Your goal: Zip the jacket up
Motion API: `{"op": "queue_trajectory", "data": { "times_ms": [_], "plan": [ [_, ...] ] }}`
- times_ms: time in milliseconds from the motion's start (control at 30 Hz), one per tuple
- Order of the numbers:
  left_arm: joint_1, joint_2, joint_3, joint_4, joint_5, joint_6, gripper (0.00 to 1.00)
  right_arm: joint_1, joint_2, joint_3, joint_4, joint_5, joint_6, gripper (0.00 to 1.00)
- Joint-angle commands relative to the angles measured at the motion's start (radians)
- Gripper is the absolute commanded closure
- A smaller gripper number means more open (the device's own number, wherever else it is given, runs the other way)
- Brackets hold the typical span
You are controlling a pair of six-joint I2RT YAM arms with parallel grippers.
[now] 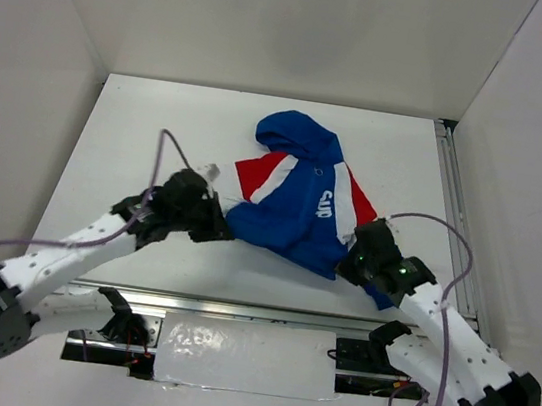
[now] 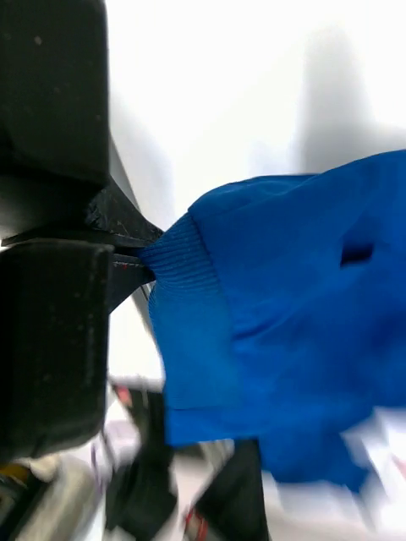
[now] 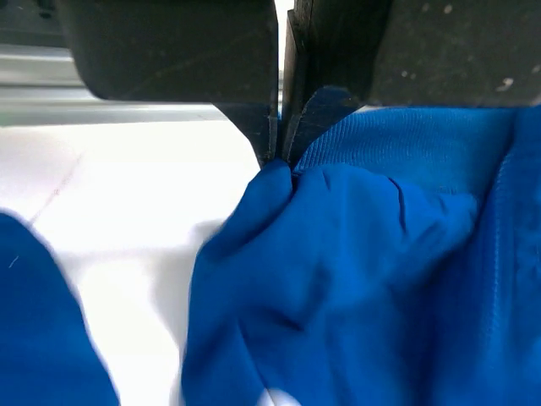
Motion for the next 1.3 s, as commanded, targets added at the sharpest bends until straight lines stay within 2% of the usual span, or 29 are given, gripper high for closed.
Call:
{"op": "queue_trajectory", "data": {
  "times_ms": [0, 33, 167, 300, 333, 367, 433, 467, 500, 533, 600, 633, 667, 767, 800, 1000, 1133, 1233, 1267],
  "plan": [
    [0.096, -0.196, -0.049, 0.066, 0.125, 0.051, 1.00, -0.056, -0.112, 0.115, -0.125, 0.105, -0.050, 1.00],
    [0.117, -0.260, -0.058, 0.063, 0.140, 0.058, 1.00, -0.060, -0.141, 0.133, -0.152, 0.097, -0.052, 1.00],
    [0.124, -0.355, -0.151, -0.027, 0.131, -0.009, 1.00, -0.082, -0.232, 0.140, -0.246, 0.078, -0.032, 1.00],
    [0.113, -0.409, -0.273, -0.133, 0.195, -0.114, 1.00, -0.102, -0.201, 0.091, -0.320, -0.039, -0.001, 1.00],
    [0.098, -0.427, -0.305, -0.166, 0.212, -0.124, 0.94, -0.106, -0.156, 0.069, -0.327, -0.049, 0.007, 1.00],
    [0.090, -0.438, -0.316, -0.187, 0.215, -0.139, 0.66, -0.112, -0.131, 0.061, -0.337, -0.050, 0.013, 0.89],
    [0.066, -0.467, -0.327, -0.216, 0.212, -0.167, 0.47, -0.114, -0.080, 0.046, -0.318, -0.052, 0.010, 0.65],
    [0.044, -0.483, -0.313, -0.249, 0.185, -0.173, 0.11, -0.106, -0.068, 0.079, -0.309, -0.031, 0.019, 0.43],
    [0.044, -0.487, -0.302, -0.250, 0.185, -0.173, 0.10, -0.106, -0.068, 0.080, -0.309, -0.023, 0.019, 0.43],
    [0.038, -0.487, -0.287, -0.254, 0.174, -0.172, 0.01, -0.106, -0.069, 0.099, -0.302, -0.017, 0.014, 0.35],
    [0.026, -0.471, -0.247, -0.279, 0.123, -0.159, 0.01, -0.105, -0.077, 0.159, -0.286, 0.005, -0.002, 0.25],
    [0.023, -0.460, -0.204, -0.279, 0.108, -0.149, 0.01, -0.102, -0.077, 0.178, -0.279, 0.026, -0.012, 0.23],
    [0.021, -0.442, -0.186, -0.238, 0.093, -0.100, 0.01, -0.102, -0.077, 0.192, -0.265, 0.028, -0.027, 0.15],
    [0.020, -0.334, -0.124, -0.118, 0.123, 0.003, 0.01, -0.093, -0.036, 0.230, -0.158, 0.016, -0.067, 0.12],
    [0.020, -0.255, -0.095, -0.027, 0.164, 0.017, 0.01, -0.083, -0.002, 0.230, -0.130, 0.008, -0.070, 0.07],
    [0.021, 0.098, 0.009, 0.251, 0.344, 0.115, 0.01, -0.054, 0.168, 0.196, 0.122, -0.101, -0.073, 0.04],
    [0.052, 0.301, 0.089, 0.284, 0.381, 0.140, 0.01, -0.076, 0.325, 0.233, 0.176, -0.055, -0.079, 0.04],
    [0.093, 0.407, 0.132, 0.257, 0.326, 0.143, 0.01, -0.114, 0.423, 0.247, 0.203, -0.007, -0.084, 0.04],
    [0.128, 0.440, 0.135, 0.252, 0.321, 0.144, 0.01, -0.161, 0.467, 0.239, 0.226, -0.009, -0.088, 0.04]
  ]
}}
